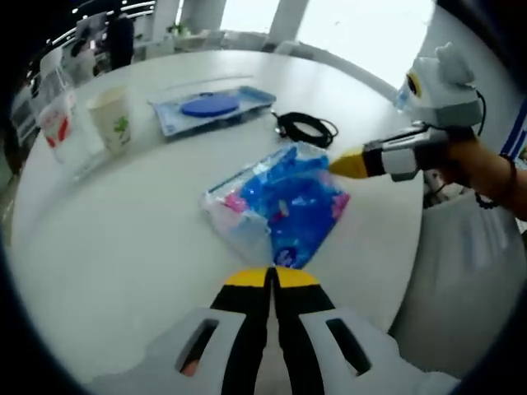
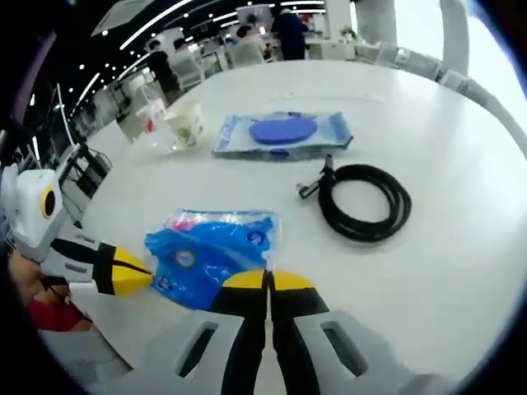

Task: Arrange the tabletop items into an orderly group along one side of the table until the central work area is clear of visible clutter.

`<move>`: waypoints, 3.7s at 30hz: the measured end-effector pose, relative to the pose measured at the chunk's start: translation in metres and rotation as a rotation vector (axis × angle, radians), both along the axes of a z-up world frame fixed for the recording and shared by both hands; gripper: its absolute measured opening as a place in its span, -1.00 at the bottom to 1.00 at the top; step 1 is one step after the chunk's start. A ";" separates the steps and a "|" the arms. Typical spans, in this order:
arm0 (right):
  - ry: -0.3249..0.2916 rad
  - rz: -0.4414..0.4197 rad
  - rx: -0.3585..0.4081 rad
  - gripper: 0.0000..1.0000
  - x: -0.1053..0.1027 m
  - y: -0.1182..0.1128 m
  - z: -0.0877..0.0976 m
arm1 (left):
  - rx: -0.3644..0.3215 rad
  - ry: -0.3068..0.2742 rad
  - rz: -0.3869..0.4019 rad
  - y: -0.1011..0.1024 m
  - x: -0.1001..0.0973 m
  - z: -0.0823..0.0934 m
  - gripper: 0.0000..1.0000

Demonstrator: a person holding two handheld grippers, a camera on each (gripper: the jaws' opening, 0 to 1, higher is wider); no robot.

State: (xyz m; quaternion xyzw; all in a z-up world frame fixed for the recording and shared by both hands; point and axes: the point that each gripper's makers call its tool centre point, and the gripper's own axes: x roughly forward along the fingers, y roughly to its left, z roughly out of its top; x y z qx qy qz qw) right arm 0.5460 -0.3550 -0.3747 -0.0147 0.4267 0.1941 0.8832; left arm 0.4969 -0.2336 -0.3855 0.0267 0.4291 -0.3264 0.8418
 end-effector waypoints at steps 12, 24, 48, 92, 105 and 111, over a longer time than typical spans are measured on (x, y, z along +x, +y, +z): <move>0.009 0.006 0.003 -0.98 0.000 -0.001 -0.004 | 0.010 -0.009 0.017 0.001 0.001 -0.003 -1.00; 0.025 0.043 -0.017 -0.75 -0.005 -0.003 -0.007 | -0.018 -0.026 0.034 0.001 0.001 0.003 -0.99; -0.070 -0.034 0.117 0.02 0.004 -0.004 0.012 | -0.033 -0.222 0.083 0.002 0.012 0.046 0.35; -0.213 -0.100 0.252 -0.01 0.021 0.008 0.013 | -0.075 -0.265 0.157 0.008 -0.019 0.079 0.99; -0.233 -0.104 0.263 -0.44 0.021 0.005 0.007 | -0.024 -0.293 0.132 0.009 -0.023 0.077 0.99; -0.225 -0.109 0.242 -0.60 0.020 0.002 -0.001 | -0.032 -0.284 0.142 0.008 -0.023 0.074 0.99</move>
